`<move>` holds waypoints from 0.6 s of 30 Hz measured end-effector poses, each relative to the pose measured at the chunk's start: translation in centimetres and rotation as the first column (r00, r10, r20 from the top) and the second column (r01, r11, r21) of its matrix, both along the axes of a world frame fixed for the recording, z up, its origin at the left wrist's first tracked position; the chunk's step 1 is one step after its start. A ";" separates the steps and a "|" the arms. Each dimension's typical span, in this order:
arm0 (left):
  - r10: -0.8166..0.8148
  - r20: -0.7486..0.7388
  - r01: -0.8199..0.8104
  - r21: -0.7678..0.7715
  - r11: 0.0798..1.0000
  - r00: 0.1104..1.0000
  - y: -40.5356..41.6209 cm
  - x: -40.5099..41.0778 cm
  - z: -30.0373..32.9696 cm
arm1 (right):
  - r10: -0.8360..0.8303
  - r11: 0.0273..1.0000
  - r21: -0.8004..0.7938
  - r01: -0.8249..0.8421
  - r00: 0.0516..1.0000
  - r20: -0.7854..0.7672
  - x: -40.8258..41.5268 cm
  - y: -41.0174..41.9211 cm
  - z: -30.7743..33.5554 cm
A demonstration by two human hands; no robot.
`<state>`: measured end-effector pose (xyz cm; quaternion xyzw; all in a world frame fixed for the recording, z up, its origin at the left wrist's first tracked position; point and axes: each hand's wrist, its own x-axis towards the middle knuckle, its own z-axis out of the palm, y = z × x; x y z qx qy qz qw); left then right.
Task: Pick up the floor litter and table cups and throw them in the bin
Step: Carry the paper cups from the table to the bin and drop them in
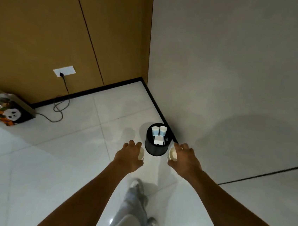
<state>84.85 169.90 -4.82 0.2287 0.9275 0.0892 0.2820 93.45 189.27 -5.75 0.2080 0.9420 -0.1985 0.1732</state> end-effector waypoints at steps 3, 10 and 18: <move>0.001 0.013 -0.001 -0.016 1.000 1.000 2.4 -5.8 -1.9 | -0.005 1.000 -0.008 0.005 1.000 0.021 -5.8 2.5 -1.9; 0.029 0.063 -0.031 0.026 0.999 0.998 8.9 -20.0 -6.2 | -0.051 0.997 -0.051 0.056 0.994 0.099 -19.0 7.7 -5.9; 0.068 0.083 -0.073 0.048 0.996 0.994 14.1 -29.1 -13.5 | -0.082 0.990 -0.100 0.097 0.986 0.148 -28.9 13.1 -12.3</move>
